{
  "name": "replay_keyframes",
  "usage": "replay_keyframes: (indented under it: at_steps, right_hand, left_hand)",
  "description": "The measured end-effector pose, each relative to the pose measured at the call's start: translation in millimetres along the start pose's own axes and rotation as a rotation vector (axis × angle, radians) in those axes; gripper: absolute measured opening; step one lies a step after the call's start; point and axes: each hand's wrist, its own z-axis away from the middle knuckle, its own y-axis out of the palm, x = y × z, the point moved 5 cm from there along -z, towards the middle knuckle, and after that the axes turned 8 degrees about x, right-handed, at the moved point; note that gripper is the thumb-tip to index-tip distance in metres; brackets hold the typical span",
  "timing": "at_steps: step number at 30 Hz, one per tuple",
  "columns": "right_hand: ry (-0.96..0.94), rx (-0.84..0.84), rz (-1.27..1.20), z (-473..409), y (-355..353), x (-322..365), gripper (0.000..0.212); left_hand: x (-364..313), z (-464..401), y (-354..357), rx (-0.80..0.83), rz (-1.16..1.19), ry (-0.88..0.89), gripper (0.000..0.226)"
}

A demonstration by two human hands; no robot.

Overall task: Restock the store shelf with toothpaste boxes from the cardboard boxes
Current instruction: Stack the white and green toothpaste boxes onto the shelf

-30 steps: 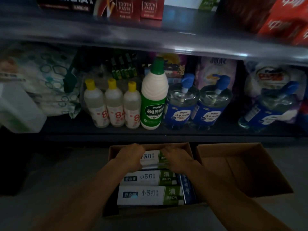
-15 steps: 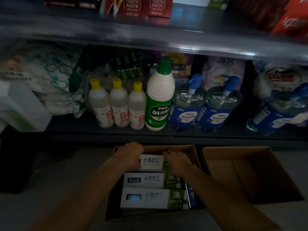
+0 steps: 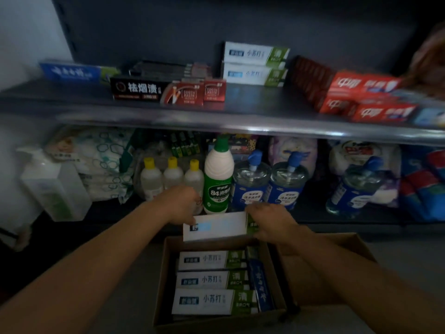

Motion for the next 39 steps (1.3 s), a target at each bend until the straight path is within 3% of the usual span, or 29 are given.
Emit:
replay_keyframes:
  at_steps: [3, 7, 12, 14, 17, 22, 29, 39]
  right_hand:
    - [0.008, -0.172, 0.114, 31.0, -58.8, -10.4, 0.058]
    - [0.034, -0.391, 0.266, 74.7, -126.4, -21.0, 0.059]
    - [0.071, -0.557, 0.298, 108.0, -174.5, -37.3, 0.06]
    - [0.081, -0.621, 0.309, 116.2, -186.0, -42.9, 0.059]
    - [0.087, -0.692, 0.315, 120.5, -195.2, -50.2, 0.06]
    - [0.108, -0.681, 0.292, 115.5, -214.3, -70.2, 0.062]
    - [0.195, -0.538, -0.009, 91.5, -275.2, -129.6, 0.058]
    - [0.267, -0.384, -0.108, 5.5, -268.8, -196.8, 0.041]
  left_hand:
    - [-23.7, 22.3, -50.1, -0.056, -0.031, 0.011, 0.057]
    - [-47.9, 49.0, -115.5, -0.108, 0.038, 0.067, 0.058]
    - [-67.4, 69.4, -161.2, 0.018, 0.274, 0.038, 0.085]
    - [-74.5, 73.3, -167.7, 0.072, 0.345, 0.025, 0.076]
    - [-83.5, 73.7, -177.8, 0.006, 0.388, 0.056, 0.044]
    - [-89.3, 65.9, -204.0, -0.182, 0.419, 0.065, 0.033]
    - [-101.7, 45.4, -262.5, -0.425, 0.238, 0.049, 0.05]
    - [-94.3, -60.3, -279.3, -0.405, 0.146, 0.013, 0.063]
